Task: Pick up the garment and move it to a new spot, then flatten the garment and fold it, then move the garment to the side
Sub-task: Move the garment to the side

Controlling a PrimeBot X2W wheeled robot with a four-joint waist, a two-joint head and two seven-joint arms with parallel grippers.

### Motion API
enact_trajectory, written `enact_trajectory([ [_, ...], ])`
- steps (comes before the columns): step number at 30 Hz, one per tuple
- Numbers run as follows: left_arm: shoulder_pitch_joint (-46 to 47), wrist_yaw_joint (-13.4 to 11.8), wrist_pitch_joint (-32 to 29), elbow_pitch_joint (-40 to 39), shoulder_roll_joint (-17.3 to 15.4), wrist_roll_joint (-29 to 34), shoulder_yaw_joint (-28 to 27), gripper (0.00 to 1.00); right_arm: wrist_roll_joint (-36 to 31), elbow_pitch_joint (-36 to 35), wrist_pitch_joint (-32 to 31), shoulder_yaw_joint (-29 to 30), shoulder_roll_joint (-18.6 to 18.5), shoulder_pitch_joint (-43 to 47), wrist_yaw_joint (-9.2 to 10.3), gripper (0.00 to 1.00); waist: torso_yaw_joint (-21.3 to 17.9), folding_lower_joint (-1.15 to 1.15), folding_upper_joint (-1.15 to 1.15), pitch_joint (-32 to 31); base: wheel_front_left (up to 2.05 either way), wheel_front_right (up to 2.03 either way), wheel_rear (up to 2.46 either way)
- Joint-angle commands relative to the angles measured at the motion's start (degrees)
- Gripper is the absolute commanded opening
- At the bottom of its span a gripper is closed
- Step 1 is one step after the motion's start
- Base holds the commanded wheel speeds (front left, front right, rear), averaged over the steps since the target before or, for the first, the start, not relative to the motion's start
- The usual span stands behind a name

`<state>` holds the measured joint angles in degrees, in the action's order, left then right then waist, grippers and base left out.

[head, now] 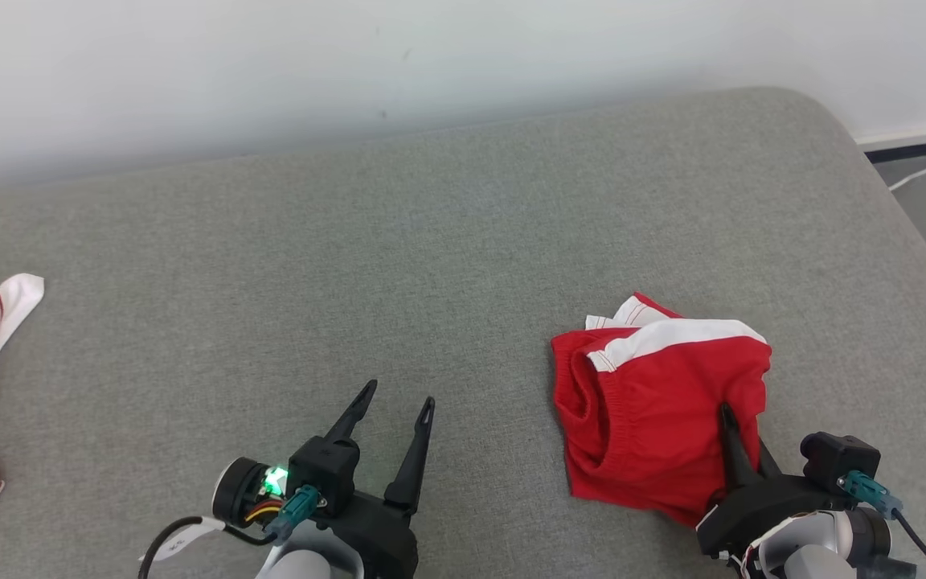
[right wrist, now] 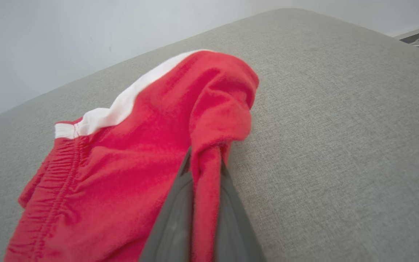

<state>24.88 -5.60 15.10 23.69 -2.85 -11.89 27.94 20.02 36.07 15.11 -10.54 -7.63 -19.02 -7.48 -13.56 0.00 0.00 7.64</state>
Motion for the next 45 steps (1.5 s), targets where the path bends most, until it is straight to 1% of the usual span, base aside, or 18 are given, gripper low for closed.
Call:
enact_trajectory([
  [1,0.26,0.02,0.07,-0.57,-0.11,-0.03,0.19,1.0,-0.41,-0.34,0.05,-0.36,-0.05,0.64,-0.02,0.0,-0.57,0.0,0.0,1.22,0.0,0.0,0.0],
  [4,1.16,0.1,0.07,-1.29,-0.12,0.31,0.82,1.0,-1.12,-0.73,0.05,-0.45,-0.83,-0.4,-0.02,0.0,0.1,0.0,0.0,2.59,0.0,0.0,0.0],
  [8,1.78,0.22,0.07,-1.89,-0.15,1.21,1.02,1.0,-2.66,-0.64,0.05,-0.63,-2.89,-3.62,-0.02,0.0,1.43,0.0,0.0,4.92,0.0,0.0,0.0],
  [11,2.26,0.21,0.07,-2.08,-0.06,1.6,0.6,1.0,-4.32,0.51,0.05,-0.43,-5.36,-6.56,-0.02,0.0,2.57,0.0,0.0,6.75,0.0,0.0,0.0],
  [13,2.87,0.37,0.07,-2.61,-0.08,2.06,0.71,1.0,-5.57,1.63,0.05,0.0,-7.78,-9.13,-0.01,0.0,3.57,0.0,0.0,8.21,0.0,0.0,0.0],
  [16,3.47,0.46,0.07,-2.95,-0.16,2.73,0.74,1.0,-6.21,4.52,0.05,1.04,-10.45,-12.74,-0.01,0.0,4.97,0.0,0.0,10.1,0.0,0.0,0.0],
  [22,4.75,0.88,0.07,-2.6,-0.09,3.41,0.08,1.0,-8.44,12.76,0.05,5.39,-16.47,-19.19,-0.01,0.0,7.17,0.0,0.0,12.14,0.0,0.0,0.0],
  [29,4.79,1.32,0.07,-2.36,-0.08,4.34,-0.45,1.0,-13.31,20.09,0.05,12.06,-22.15,-22.78,-0.01,0.0,8.8,0.0,0.0,12.36,0.0,0.0,0.0],
  [30,4.77,1.29,0.07,-2.3,-0.08,4.41,-0.49,1.0,-13.86,20.56,0.06,12.99,-22.57,-22.89,-0.01,0.05,8.95,0.0,0.0,12.28,0.0,0.0,0.0],
  [31,4.66,1.34,0.07,-2.12,-0.08,4.55,-0.6,1.0,-15.36,20.8,0.05,15.56,-22.82,-23.21,-0.01,1.0,9.07,0.0,0.0,12.16,0.0,0.0,0.0],
  [35,4.27,1.43,0.07,-1.61,-0.09,4.55,-0.79,1.0,-18.58,18.88,0.05,20.24,-21.67,-22.42,-0.01,1.0,8.98,0.0,0.0,11.57,0.0,0.0,0.0],
  [36,4.27,1.43,0.07,-1.61,-0.09,4.55,-0.79,1.0,-18.58,18.88,0.05,20.24,-21.67,-22.42,-0.01,1.0,8.98,0.0,0.0,11.57,0.0,0.0,0.0],
  [38,3.94,1.45,0.07,-1.31,-0.09,4.38,-0.88,1.0,-20.39,16.33,0.04,22.18,-20.39,-21.24,-0.01,1.0,8.9,0.0,0.0,11.02,0.0,0.0,0.0],
  [41,3.09,0.96,0.07,-1.13,-0.11,3.87,-1.6,1.0,-21.12,10.83,0.04,23.07,-16.35,-19.41,-0.01,1.0,8.8,0.0,0.0,9.78,0.0,0.0,0.0],
  [45,2.15,0.7,0.07,-1.18,-0.08,3.66,-2.76,1.0,-19.26,3.29,0.04,20.92,-11.59,-15.07,0.0,1.0,8.85,0.0,0.0,7.51,0.0,0.0,0.0],
])
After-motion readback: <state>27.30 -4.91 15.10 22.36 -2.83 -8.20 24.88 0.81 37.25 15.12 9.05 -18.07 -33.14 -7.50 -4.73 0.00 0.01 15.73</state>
